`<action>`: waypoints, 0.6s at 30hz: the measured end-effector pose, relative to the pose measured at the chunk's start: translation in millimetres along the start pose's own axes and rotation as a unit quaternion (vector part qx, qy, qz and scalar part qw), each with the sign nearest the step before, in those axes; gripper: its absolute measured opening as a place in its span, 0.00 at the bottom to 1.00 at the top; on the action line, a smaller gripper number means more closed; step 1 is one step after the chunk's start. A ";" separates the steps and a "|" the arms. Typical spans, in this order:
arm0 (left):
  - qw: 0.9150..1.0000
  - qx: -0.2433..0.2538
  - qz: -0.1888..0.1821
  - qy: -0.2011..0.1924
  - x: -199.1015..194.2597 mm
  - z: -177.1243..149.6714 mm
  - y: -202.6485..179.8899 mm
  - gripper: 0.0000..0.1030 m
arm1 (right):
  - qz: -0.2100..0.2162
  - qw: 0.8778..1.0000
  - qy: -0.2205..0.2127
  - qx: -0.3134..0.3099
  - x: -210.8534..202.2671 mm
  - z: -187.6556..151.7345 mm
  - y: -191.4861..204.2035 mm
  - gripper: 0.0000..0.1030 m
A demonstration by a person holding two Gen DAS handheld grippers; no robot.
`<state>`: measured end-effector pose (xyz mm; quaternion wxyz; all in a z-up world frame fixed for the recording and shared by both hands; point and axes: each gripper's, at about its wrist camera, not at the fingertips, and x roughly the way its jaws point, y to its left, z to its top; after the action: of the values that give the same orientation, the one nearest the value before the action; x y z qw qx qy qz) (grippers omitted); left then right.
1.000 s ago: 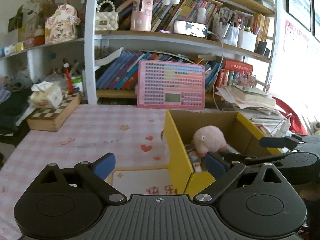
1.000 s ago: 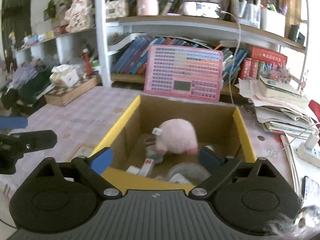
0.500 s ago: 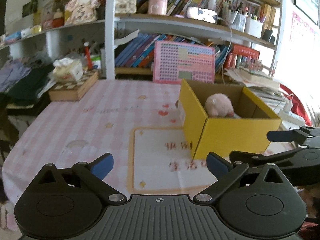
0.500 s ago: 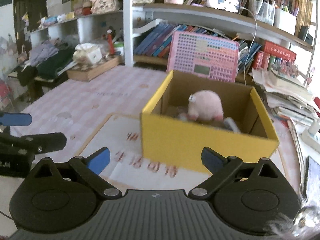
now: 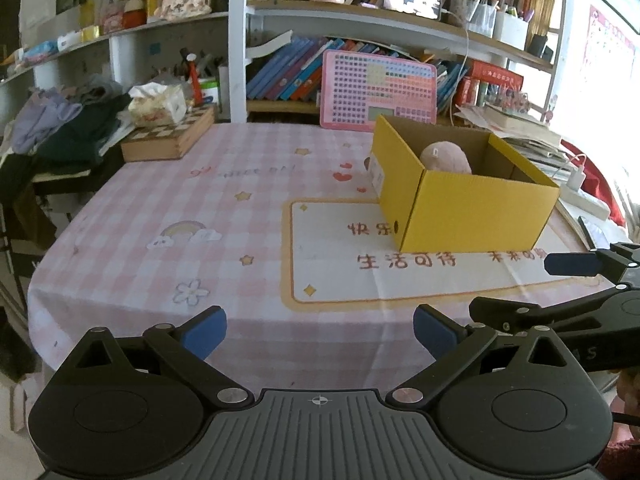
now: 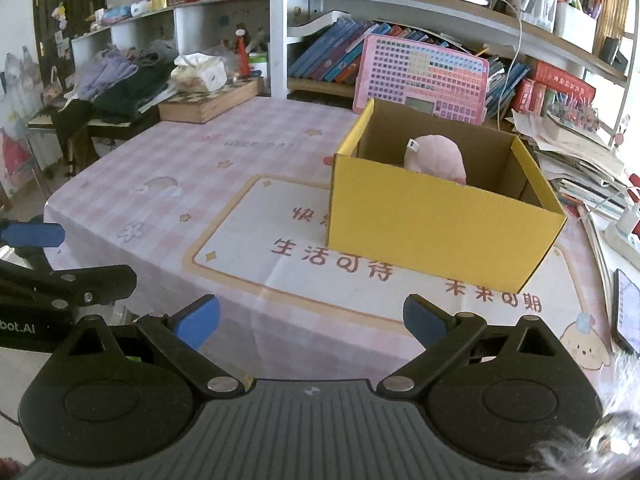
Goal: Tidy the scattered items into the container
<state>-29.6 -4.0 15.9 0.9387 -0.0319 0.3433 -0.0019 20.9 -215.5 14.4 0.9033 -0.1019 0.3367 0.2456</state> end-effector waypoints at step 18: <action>1.000 0.017 -0.001 0.010 -3.2 -4.7 -0.2 1.00 | -0.011 1.000 0.005 0.014 -8.6 -6.7 2.6 0.98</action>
<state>-35.1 -4.4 14.4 0.9355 -0.0165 0.3527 -0.0092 10.2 -218.8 15.0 0.9055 -0.0945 0.3437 0.2300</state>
